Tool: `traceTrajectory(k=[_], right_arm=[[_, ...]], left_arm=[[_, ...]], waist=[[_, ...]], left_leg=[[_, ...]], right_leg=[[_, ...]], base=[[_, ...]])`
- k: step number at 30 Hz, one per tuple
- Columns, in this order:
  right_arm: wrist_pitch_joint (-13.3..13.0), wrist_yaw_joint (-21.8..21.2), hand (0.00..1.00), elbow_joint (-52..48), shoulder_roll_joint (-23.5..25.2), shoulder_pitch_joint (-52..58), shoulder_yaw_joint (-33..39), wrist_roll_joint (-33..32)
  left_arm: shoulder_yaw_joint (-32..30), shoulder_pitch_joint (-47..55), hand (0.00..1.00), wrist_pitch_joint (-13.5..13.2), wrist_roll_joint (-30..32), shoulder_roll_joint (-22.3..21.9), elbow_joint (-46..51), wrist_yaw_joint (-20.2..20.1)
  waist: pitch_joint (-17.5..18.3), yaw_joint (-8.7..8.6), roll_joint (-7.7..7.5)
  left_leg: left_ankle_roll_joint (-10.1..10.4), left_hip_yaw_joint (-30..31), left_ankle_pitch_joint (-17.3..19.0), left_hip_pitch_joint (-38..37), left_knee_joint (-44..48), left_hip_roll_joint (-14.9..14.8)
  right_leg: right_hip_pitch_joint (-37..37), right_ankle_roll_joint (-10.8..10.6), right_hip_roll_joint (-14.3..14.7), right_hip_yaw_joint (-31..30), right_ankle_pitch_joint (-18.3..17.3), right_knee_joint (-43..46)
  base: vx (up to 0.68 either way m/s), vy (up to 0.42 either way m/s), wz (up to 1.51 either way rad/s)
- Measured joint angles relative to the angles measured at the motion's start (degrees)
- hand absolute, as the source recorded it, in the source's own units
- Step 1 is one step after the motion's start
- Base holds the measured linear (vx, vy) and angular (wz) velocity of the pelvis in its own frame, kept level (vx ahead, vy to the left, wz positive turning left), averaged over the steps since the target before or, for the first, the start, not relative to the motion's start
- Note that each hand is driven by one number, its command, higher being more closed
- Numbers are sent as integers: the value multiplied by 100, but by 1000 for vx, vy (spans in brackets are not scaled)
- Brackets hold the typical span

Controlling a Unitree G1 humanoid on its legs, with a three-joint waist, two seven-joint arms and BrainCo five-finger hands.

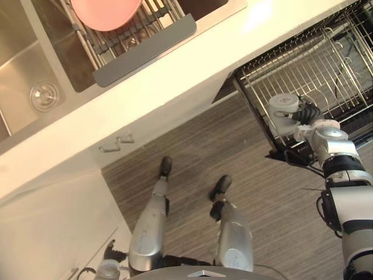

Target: Walk over to the sink, pick up the cup, carry it to the dishwasher, place the cup inside the dishwasher, then close the dishwasher door

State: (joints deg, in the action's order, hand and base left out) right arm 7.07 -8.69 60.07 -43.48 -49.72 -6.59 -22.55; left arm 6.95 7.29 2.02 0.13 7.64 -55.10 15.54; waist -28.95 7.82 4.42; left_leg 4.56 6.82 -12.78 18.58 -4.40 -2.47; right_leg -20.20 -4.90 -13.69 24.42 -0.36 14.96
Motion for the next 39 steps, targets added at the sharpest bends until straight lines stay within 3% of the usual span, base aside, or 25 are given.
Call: traceTrajectory(k=[3,7,14,19,23,28,32,34,37,39], right_arm=[[-66,176,0,42,116,0,12,159],[-239,1134,0,28,587,4,68,1106],[-351,2192,0,-593,706,406,424,1398],[-764,2587,0,-859,840,984,631,1341],[-1153,2862,0,-2141,1351,1797,1051,1114],[-1818,2516,0,-4721,2425,2846,1356,-309],[-1982,1891,0,-6409,3142,3413,1160,-921],[-1971,1513,0,-6724,3219,3560,969,-1164],[-1966,1343,0,-6815,3235,3664,847,-1186],[-1962,1246,0,-6815,3213,3774,885,-1188]], left_arm=[[-23,0,0,-10,8,-27,-1,-86],[-24,1,0,-11,14,-29,7,-84],[-37,29,0,14,14,-28,55,-85],[-63,200,0,15,19,-2,53,-89],[-249,367,0,10,22,-11,53,-97],[-570,490,0,-48,-1,-43,53,-63],[-940,633,0,-59,-352,-81,45,25],[-989,721,0,-56,-587,-90,43,36],[-1087,756,0,4,-706,-123,38,38],[-1145,810,0,7,-721,-121,40,19]], waist=[[2,28,2],[5,34,3],[44,16,-1],[498,-2,-81],[1002,-100,-193],[1484,-241,-335],[1760,-365,-494],[1870,-428,-531],[1940,-463,-548],[1983,-507,-563]], left_leg=[[24,57,0,-134,0,14],[68,103,-2,-279,-1,10],[111,77,33,-712,-1,-48],[87,-34,96,-793,-1,-107],[60,-143,214,-1052,-4,-146],[30,-396,408,-1376,-37,-210],[36,-607,552,-1682,-41,-265],[30,-573,597,-1738,-44,-262],[31,-566,636,-1756,-49,-250],[-105,-1304,645,-1757,-48,-360]], right_leg=[[9,18,-96,2,-244,360],[21,39,-183,14,-508,724],[635,14,-81,123,-454,451],[887,-12,98,114,-234,-47],[1340,-60,252,96,-1,-619],[1792,-74,411,-52,258,-1251],[2178,-81,510,-179,410,-1647],[2310,-85,510,-140,406,-1707],[2456,-132,494,60,372,-1740],[2668,-165,404,489,372,-1784]], base=[[-17,-87,12],[-29,-86,7],[-11,-45,3],[8,-25,-10],[39,-33,-13],[40,-32,-22],[49,-43,-25],[6,-22,4],[0,-12,34],[11,7,76]])
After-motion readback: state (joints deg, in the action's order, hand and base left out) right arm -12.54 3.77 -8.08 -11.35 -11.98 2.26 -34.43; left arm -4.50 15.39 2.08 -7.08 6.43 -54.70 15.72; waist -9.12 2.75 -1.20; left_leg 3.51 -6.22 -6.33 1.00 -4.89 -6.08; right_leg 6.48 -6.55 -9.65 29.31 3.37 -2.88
